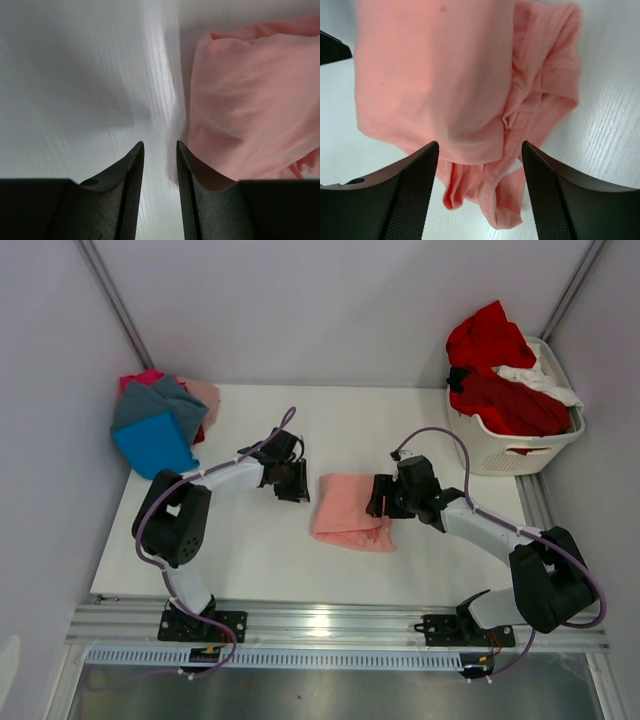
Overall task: Fold and stack the t-shirts
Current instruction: Smooth out wrinkles on the folded tshirt, then put the neatly folded tshirt into the corner of the board with the left arm
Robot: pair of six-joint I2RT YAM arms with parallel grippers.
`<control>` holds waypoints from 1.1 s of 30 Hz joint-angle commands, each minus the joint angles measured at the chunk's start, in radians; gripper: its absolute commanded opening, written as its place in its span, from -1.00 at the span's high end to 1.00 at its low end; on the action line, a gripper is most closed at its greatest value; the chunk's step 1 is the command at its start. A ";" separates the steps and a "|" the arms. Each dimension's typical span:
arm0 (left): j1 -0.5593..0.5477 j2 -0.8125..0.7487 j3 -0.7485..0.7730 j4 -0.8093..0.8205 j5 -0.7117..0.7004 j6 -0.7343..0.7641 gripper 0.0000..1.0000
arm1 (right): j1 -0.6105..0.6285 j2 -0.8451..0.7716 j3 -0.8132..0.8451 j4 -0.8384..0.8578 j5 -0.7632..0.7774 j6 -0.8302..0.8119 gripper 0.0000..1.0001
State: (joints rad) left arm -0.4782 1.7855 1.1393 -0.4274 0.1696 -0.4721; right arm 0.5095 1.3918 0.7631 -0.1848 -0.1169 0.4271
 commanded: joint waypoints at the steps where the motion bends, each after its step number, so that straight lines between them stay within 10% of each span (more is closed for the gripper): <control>1: -0.020 -0.029 0.019 0.076 0.068 -0.002 0.28 | 0.001 -0.057 -0.041 0.013 0.037 -0.013 -0.44; 12: 0.000 0.034 0.024 0.220 0.238 -0.048 0.20 | 0.000 -0.128 -0.176 0.047 0.079 0.079 -0.94; 29: 0.041 0.089 -0.093 0.275 0.378 -0.132 0.03 | -0.006 -0.142 -0.248 0.111 0.028 0.110 -0.99; 33: 0.104 0.068 -0.183 0.361 0.497 -0.218 -0.46 | -0.008 -0.134 -0.248 0.113 0.017 0.108 -0.99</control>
State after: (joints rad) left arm -0.4221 1.8648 1.0248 -0.1131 0.5751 -0.6243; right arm 0.5064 1.2530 0.5163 -0.1024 -0.0895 0.5282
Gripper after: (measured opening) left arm 0.716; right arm 0.993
